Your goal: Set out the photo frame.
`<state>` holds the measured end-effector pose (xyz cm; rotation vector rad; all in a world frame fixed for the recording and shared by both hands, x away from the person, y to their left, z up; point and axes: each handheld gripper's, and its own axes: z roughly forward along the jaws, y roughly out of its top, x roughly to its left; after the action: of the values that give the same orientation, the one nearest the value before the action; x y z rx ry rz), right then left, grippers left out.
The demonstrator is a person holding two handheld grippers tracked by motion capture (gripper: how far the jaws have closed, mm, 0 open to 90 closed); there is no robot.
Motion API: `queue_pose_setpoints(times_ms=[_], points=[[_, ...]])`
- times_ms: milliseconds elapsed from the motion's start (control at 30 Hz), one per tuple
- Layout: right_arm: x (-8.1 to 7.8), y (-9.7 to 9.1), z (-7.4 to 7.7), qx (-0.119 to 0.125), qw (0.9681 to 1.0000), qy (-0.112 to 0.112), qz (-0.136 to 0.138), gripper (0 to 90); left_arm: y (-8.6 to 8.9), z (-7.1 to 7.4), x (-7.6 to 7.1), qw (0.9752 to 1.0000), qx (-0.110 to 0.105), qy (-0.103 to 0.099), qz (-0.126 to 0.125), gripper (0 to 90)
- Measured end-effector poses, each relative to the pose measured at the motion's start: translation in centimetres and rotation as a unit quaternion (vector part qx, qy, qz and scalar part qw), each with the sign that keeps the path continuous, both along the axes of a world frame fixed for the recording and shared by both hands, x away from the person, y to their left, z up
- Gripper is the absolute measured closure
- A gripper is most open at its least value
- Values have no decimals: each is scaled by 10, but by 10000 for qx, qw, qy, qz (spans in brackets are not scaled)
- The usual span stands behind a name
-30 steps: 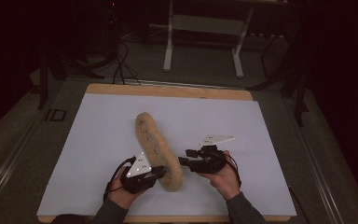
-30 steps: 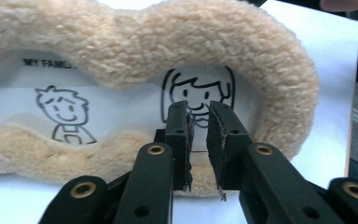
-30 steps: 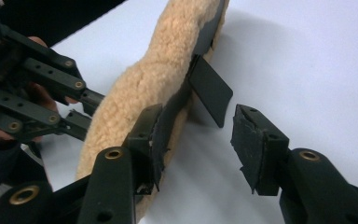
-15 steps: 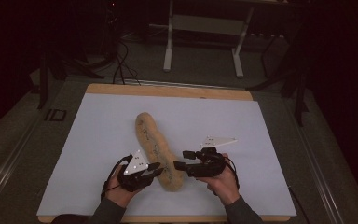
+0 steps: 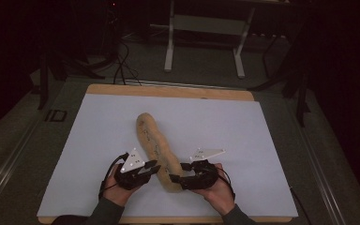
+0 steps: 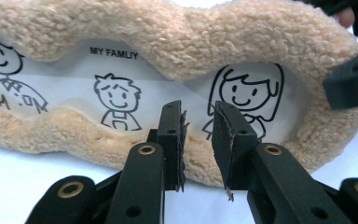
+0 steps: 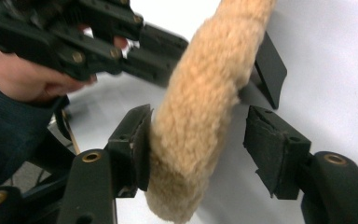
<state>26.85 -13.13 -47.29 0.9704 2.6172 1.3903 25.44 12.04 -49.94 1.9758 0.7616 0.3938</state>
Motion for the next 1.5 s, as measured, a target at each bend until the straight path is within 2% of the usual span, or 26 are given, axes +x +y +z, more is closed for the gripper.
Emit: queue_pose_setpoints(times_ms=[133,167,233,300,367,567,833,900,1100,1300,1500], points=[[-4,3,-8,-115,9999,-2,-17,418,3,1,1,10000,-40,-1,59,736],[-5,3,-9,-138,9999,3,0,437,4,1,1,10000,-50,-1,74,736],[-6,3,-9,-122,9998,55,156,543,5,1,1,9999,-55,-4,91,736],[-8,4,-5,-317,9992,-150,194,557,6,1,1,9999,-77,2,106,736],[-10,4,-3,-424,9986,-258,188,565,7,1,2,9999,-89,8,120,736],[-6,-3,0,-530,9979,-334,170,602,7,1,2,9999,-89,8,134,736],[6,-19,2,-510,9980,-385,11,635,9,2,3,9998,-109,15,161,736],[13,-24,4,-559,9973,-442,-184,638,9,1,3,9998,-101,14,163,736],[22,-33,4,-488,9968,-499,-379,639,10,2,3,9998,-113,15,167,736],[24,-38,4,-568,9945,-662,-575,637,12,2,4,9996,-145,4,232,733],[25,-40,5,-741,9899,-959,-732,636,17,3,6,9991,-180,28,387,733]])
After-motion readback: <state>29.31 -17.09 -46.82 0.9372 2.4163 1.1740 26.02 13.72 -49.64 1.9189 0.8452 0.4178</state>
